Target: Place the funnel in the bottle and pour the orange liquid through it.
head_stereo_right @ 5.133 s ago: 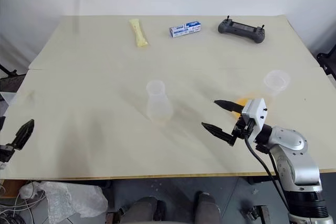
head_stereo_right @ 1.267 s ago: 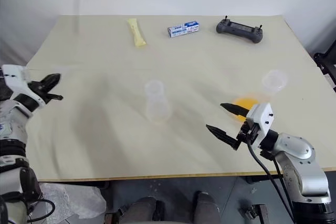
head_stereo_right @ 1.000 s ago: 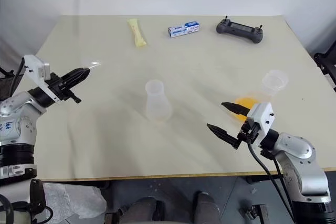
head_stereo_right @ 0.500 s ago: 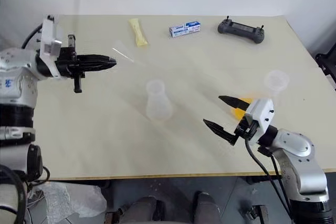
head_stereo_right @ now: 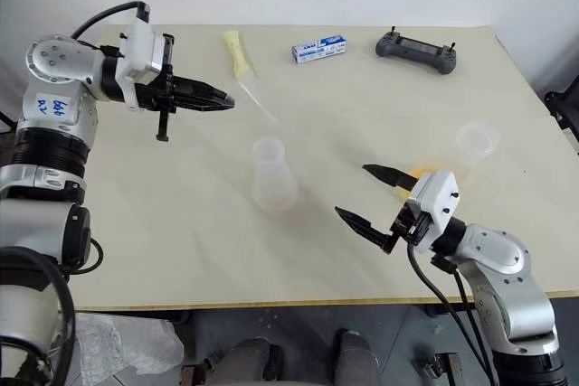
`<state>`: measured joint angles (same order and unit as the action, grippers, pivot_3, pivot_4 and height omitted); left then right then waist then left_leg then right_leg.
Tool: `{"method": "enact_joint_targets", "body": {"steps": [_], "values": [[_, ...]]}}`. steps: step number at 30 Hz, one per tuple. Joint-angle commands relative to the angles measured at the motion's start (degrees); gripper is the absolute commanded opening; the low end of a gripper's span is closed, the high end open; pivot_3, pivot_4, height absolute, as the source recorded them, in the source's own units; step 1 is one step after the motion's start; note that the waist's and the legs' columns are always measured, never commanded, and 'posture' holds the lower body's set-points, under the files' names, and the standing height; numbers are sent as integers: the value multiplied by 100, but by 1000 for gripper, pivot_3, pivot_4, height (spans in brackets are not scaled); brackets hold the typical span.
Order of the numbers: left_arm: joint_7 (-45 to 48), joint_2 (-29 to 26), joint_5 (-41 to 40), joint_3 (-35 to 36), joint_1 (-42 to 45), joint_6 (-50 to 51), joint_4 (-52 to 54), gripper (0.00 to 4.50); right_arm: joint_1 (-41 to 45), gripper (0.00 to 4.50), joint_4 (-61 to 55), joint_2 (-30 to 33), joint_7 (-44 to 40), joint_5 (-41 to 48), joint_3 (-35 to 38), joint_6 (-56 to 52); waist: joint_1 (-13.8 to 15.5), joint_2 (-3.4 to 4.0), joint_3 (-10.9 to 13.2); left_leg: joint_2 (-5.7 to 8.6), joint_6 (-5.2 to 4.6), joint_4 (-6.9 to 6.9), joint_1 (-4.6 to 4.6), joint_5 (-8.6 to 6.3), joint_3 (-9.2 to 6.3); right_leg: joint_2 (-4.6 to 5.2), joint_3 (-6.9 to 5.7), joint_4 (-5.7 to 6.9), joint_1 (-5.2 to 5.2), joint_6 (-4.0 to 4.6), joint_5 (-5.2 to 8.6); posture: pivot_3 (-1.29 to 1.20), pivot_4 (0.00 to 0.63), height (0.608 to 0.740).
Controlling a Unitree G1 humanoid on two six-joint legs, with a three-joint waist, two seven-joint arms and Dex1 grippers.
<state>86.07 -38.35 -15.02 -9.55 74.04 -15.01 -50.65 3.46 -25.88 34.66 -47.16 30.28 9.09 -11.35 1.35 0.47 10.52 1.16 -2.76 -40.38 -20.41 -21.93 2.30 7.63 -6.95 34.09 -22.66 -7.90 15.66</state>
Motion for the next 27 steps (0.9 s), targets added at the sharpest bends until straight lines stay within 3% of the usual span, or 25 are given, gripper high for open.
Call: {"method": "enact_joint_targets", "body": {"steps": [1, 27], "values": [[643, -94, -201, -198, 220, -303, -5, 25, -130, 4500, -353, -36, 123, 44, 86, 39, 1, 0, 0, 0, -1, 0, 0, 0, 0, 2, 0, 0, 0, 0, 0, 0, 150, 740], [643, -689, -1118, -1140, -139, -729, 574, 25, -122, 4500, -276, 99, 135, 92, 147, 8, 3, 0, 1, -1, -5, -15, -9, 0, -5, 1, 1, 0, -2, 0, 0, 0, 150, 740]]}}
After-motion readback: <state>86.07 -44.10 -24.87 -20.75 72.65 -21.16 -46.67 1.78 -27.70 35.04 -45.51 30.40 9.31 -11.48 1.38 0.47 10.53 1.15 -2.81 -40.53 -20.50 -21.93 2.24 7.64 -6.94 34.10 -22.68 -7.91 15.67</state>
